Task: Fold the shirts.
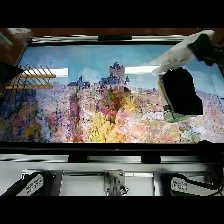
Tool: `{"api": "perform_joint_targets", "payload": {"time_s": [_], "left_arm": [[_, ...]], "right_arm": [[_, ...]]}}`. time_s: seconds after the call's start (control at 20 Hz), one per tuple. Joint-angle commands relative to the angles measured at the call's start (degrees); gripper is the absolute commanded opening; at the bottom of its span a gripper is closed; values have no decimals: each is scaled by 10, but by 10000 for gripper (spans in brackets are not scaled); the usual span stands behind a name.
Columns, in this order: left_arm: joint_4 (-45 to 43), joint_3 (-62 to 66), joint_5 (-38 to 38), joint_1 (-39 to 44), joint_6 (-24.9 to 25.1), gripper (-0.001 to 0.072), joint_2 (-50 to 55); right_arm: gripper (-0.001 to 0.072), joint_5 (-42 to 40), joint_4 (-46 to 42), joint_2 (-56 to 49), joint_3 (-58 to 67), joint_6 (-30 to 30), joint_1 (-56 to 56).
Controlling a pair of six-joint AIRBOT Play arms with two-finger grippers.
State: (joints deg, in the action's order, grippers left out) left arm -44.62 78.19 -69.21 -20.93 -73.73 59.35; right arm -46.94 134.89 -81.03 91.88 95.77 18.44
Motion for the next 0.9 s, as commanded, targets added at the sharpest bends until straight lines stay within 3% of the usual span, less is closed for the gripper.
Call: {"api": "perform_joint_targets", "payload": {"time_s": [0.0, 0.3, 0.45, 0.55, 0.75, 0.85], "left_arm": [[0, 0, -5, 0, 0, 27, 0], [0, 0, -5, 14, 0, 26, 0], [0, 0, 0, 42, 0, 27, 0], [0, 0, 10, 63, 0, 26, 0], [0, 0, 46, 100, 0, 26, 0], [0, 0, 47, 110, 0, 27, 0]], "right_arm": [[67, 55, -1, 0, 14, -8, 55], [67, 104, -61, -10, 14, -7, 62], [68, 137, -33, -24, 14, -9, 56], [67, 206, 9, -30, 14, -9, 32], [67, 412, 3, -45, 14, -8, -42], [67, 465, 2, -60, 14, -19, -61]]}}
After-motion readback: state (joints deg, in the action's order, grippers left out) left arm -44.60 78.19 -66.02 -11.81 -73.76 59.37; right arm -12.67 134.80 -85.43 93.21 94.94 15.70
